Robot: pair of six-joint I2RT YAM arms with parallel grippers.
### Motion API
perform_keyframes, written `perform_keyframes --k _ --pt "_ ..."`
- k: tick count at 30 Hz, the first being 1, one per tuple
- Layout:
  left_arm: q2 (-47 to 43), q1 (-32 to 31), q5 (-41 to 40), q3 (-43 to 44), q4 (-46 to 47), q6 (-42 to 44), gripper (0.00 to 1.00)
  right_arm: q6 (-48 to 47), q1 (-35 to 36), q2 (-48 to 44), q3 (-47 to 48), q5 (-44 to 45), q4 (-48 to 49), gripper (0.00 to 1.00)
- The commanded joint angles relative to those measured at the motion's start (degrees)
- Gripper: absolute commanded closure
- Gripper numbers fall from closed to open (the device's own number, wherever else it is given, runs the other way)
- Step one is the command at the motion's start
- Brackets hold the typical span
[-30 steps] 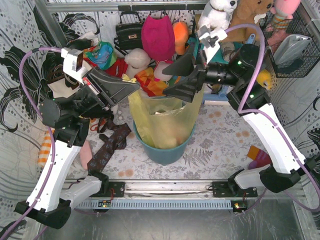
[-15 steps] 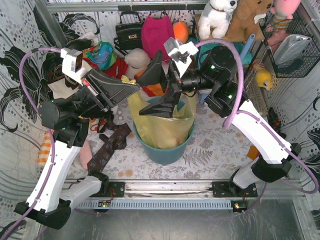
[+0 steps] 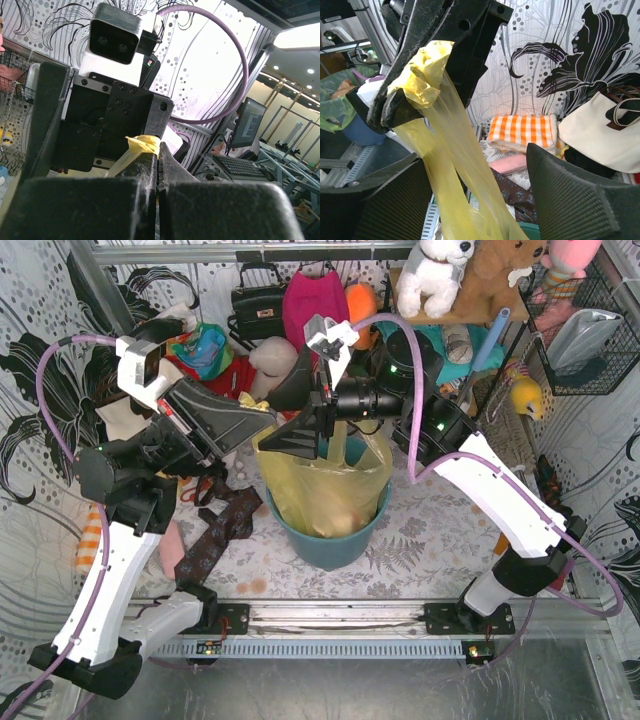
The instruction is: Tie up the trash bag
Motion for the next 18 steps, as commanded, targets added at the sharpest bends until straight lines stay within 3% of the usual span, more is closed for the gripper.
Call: perform_keyframes --k 1,4,5,7,9,13,15,18 --pt "-0.82 0.20 0.78 -0.34 3.56 -0.70 1.00 1.73 0.30 0.24 0.85 -3.27 5.47 0.33" --pt "-0.95 0.20 0.62 -0.91 3.12 -0.35 1.00 4.85 0.39 -0.76 -2.64 -5.05 11.06 0.51" --pt "-1.06 0.19 0.41 -1.00 2.56 -0.11 0.98 5.36 0.38 -1.16 -3.54 -5.00 12.27 0.62" --pt "-1.45 0.21 0.20 -0.95 0.84 1.02 0.87 6.09 0.38 -1.96 -4.70 -4.47 13.47 0.82" --pt "-1.96 0.18 -0.12 -0.41 -1.84 2.86 0.77 6.22 0.41 -2.73 -5.68 -4.04 13.75 0.97" --pt "-2.94 0.16 -0.58 2.55 -9.99 8.63 0.22 5.81 0.47 -4.55 -7.91 -2.62 14.09 1.00" --pt "-3.64 0.18 -1.69 5.95 -17.26 14.81 0.13 5.32 0.48 -5.30 -8.59 -1.68 13.57 1.00" --pt "-4.87 0.21 -4.63 11.57 -29.89 23.10 0.09 4.54 0.48 -6.08 -9.10 -0.55 12.50 1.00"
